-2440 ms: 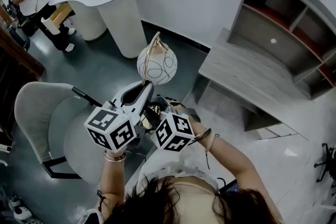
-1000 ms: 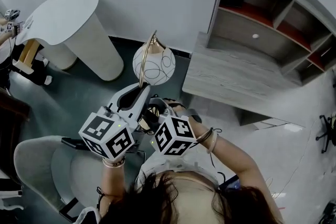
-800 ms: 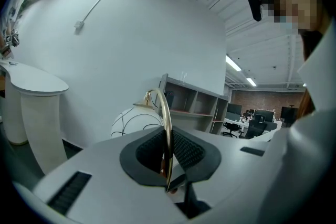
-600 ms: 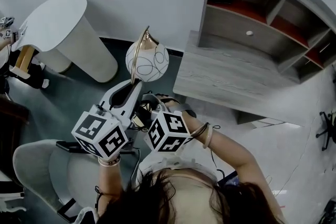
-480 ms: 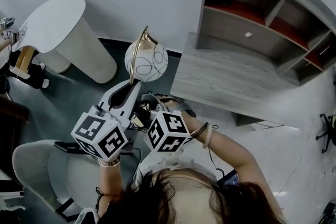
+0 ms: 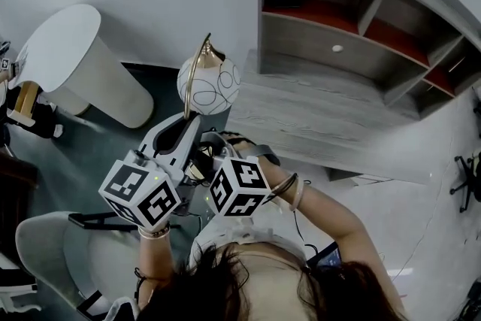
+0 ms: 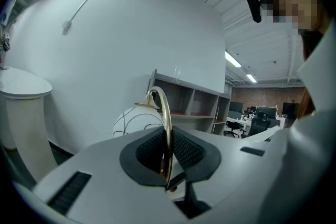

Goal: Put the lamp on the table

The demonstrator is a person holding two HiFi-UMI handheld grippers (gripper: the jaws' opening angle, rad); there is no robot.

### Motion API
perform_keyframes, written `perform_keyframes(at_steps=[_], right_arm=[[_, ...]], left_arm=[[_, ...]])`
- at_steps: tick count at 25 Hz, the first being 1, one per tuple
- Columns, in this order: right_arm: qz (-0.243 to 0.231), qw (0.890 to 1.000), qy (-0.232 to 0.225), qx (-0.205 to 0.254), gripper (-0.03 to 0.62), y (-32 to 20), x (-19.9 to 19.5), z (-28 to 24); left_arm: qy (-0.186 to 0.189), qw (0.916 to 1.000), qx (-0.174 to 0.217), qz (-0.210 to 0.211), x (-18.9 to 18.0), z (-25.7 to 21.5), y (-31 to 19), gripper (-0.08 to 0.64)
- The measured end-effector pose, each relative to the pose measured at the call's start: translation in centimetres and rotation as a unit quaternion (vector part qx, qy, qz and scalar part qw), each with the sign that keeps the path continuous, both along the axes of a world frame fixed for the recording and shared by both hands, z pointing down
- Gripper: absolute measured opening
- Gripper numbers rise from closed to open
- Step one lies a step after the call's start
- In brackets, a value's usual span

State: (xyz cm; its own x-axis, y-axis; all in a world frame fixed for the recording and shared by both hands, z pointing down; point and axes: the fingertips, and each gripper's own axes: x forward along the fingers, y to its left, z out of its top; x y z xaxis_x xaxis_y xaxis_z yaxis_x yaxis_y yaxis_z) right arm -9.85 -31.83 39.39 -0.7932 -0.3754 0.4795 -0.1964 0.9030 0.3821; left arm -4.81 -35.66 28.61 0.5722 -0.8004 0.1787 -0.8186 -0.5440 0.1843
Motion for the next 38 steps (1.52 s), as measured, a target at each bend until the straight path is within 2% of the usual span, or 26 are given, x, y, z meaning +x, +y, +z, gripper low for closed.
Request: perform_keyframes(at_steps=[10,20,28,38], right_arm=[[0.038,0.999,0.009,-0.001,0.052,-2.4,6.6,0.4],[0.075,0.997,0.016,0.0,0.052,-4.8,12.8,0.9],[0.094,0.995,0.018,-0.003,0.052,-6.3,16.1,1.2],[0.132,0.991,0.021,-0.008,0.052,-9.1,18.3,1.6]], left_arm=[[-0.012,0.9986,-0.006,0.052,7.2,0.5,-2.0,0.037],[-0.003,0.9958,0.0,0.092,13.5,0.8,-3.9,0.036],[0.002,0.9941,-0.005,0.108,16.8,1.2,-5.4,0.037],[0.004,0.9888,-0.012,0.149,19.3,1.6,-7.8,0.037]])
